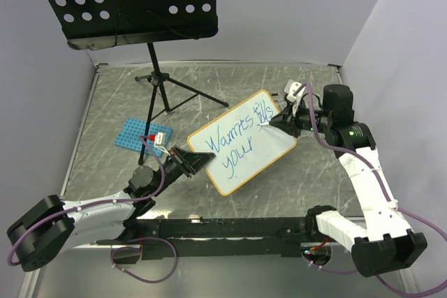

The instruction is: Write a sentence on the whiteboard

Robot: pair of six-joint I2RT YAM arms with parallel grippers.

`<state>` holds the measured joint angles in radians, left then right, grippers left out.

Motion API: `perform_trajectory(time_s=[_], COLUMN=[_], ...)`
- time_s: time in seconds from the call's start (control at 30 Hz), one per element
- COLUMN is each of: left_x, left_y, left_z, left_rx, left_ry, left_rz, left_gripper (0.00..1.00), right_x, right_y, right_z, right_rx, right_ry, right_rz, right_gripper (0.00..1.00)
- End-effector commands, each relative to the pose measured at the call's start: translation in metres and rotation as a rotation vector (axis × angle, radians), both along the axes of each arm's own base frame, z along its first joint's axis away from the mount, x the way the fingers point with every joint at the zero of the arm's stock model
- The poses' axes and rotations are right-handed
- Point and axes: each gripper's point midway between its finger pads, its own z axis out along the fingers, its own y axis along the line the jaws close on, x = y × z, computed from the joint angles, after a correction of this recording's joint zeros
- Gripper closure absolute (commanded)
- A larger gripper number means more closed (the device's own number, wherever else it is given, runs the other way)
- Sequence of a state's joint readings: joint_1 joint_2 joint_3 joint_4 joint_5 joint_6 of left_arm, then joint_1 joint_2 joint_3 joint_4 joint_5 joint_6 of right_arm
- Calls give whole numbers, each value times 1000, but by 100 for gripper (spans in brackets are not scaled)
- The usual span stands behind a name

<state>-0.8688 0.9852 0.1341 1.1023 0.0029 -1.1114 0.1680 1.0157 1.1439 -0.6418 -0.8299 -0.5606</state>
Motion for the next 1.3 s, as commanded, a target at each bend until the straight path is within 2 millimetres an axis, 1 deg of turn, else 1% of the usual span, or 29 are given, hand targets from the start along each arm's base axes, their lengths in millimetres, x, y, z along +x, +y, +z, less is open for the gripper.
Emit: perform_trajectory(time_s=[0.0, 0.13, 0.4, 0.53, 0.7, 0.83, 1.03, 1.13, 1.27], left_x=[-7, -6, -6, -5, -7, -6, -7, -7, -7], left_y=[12, 12, 12, 12, 11, 11, 12, 11, 11], left_z=[64, 64, 64, 64, 64, 63, 63, 63, 63], left_rx=[-177, -179, -177, -175, -177, -175, -173, -174, -175], left_ry=[-140, -140, -141, -140, -141, -140, -138, -139, -140], left_rz=[2, 4, 8, 8, 0, 0, 1, 0, -2], left_gripper=[99, 99, 99, 99, 99, 99, 99, 99, 99], right_x=[-11, -22, -38, -39, -33, -21, -12, -11, -15], right_y=[-1, -2, -5, -6, -2, -1, 1, 4, 8], right_z=[-3, -9, -31, -35, -23, -10, 2, 3, -3], right_rx=[-19, -25, -49, -52, -19, 5, 28, 38, 38], right_ry=[-17, -2, 46, 52, 44, 4, -13, 3, 36], right_rz=[20, 39, 47, 43, 36, 13, -2, 14, 44], right_gripper=[100, 100, 100, 100, 100, 100, 100, 100, 100])
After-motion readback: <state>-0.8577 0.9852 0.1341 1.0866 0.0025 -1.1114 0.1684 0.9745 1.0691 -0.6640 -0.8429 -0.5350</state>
